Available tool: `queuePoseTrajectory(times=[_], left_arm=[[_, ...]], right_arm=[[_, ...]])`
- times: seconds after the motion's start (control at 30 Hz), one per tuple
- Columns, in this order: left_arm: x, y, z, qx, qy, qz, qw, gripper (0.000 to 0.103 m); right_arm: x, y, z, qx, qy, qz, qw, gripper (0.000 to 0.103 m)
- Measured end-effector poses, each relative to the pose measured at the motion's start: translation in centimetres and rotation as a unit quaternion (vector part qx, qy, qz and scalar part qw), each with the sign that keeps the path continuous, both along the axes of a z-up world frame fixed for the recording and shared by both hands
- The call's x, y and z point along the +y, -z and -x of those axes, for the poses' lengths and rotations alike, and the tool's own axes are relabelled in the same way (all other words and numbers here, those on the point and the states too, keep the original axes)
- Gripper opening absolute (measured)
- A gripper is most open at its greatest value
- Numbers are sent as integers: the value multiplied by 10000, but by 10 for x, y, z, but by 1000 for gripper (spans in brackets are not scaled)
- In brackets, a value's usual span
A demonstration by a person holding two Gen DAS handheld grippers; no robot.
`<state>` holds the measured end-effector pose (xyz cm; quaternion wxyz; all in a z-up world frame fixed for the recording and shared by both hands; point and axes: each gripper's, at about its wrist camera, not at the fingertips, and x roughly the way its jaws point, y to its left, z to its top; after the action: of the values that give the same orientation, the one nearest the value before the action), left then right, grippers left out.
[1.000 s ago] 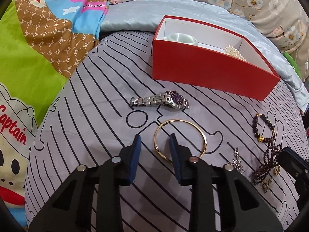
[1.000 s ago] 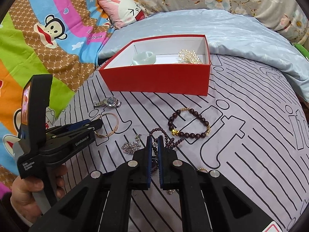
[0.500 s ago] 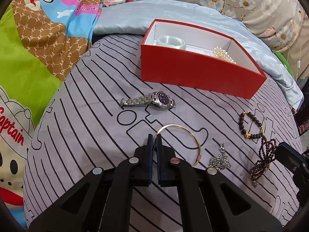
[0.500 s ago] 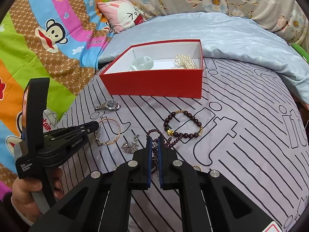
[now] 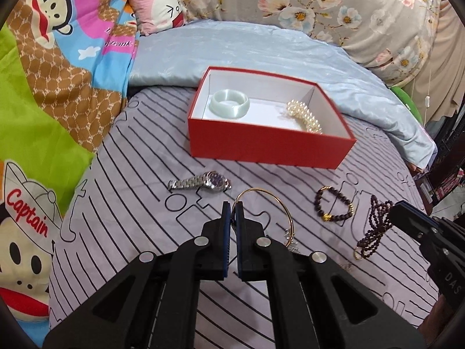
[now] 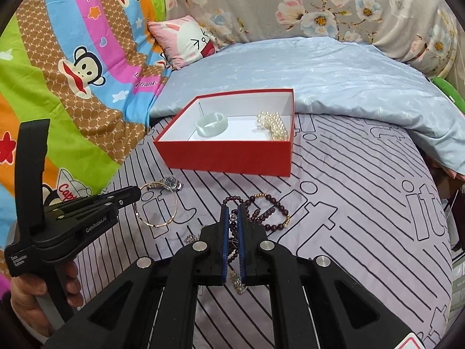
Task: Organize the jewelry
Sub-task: 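Carry both pieces into the red box and open both tools to release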
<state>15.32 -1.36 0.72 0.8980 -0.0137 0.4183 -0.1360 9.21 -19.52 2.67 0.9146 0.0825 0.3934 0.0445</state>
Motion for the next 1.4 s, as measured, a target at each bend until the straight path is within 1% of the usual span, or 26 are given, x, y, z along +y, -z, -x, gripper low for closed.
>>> queuePoseTrajectory(times=[0.17, 0.33, 0.5, 0.67, 0.8, 1.0, 1.23, 1.4], left_arm=[[-6, -22, -5, -198, 101, 74, 9997, 2], [-13, -46, -21, -489, 126, 78, 9987, 2], [-21, -63, -47, -736, 67, 9, 9973, 2], [-28, -66, -81, -772, -22, 6, 9970, 2], [-31, -57, -105, -696, -116, 12, 9975, 2], [-33, -32, -136, -479, -207, -25, 9986, 2], [-33, -4, -153, -229, -254, -106, 9994, 3], [-32, 9, -159, -123, -307, -134, 9994, 3]], right_arm=[[-9, -17, -8, -195, 10, 11, 9998, 5], [-18, -42, -27, -504, -6, 51, 9987, 5], [-25, -62, -62, -730, -33, 97, 9973, 5], [-26, -67, -100, -757, -115, 58, 9971, 5], [-24, -56, -131, -622, -189, -24, 9979, 5], [-19, -20, -161, -296, -275, -5, 9992, 5], [-13, 8, -178, -36, -336, 41, 9994, 5], [-11, 19, -184, 55, -352, 38, 9994, 5]])
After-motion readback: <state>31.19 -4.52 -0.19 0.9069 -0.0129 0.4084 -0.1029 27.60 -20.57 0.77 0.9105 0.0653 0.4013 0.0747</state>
